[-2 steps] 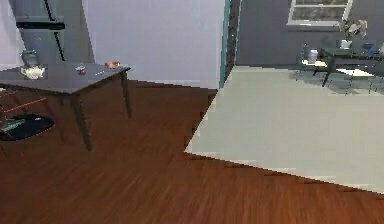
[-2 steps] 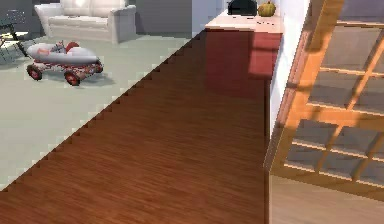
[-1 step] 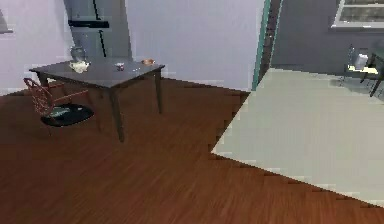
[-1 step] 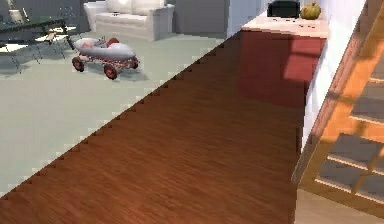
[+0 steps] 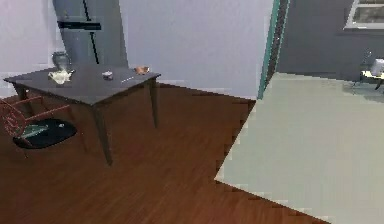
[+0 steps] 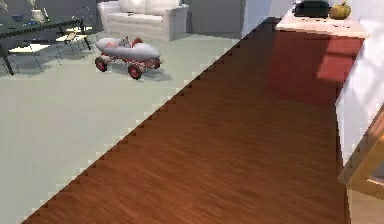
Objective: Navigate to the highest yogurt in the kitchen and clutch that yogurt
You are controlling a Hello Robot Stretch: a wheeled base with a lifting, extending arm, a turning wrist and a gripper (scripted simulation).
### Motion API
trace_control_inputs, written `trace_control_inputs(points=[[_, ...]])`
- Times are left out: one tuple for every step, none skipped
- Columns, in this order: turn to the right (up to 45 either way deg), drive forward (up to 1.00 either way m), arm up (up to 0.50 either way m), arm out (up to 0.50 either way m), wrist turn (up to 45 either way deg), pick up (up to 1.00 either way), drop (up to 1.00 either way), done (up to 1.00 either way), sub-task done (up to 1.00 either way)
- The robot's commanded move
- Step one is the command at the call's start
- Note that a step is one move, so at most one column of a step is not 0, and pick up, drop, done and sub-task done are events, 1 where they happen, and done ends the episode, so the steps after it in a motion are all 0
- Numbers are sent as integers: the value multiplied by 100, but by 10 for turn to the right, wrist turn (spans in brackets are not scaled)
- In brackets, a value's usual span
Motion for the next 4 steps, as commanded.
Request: trace_control_inputs(points=[[-150, 0, 0, 0, 0, 0, 0, 0, 0], [0, 100, 0, 0, 0, 0, 0, 0, 0], [-30, 0, 0, 0, 0, 0, 0, 0, 0], [0, 25, 0, 0, 0, 0, 0, 0, 0]])
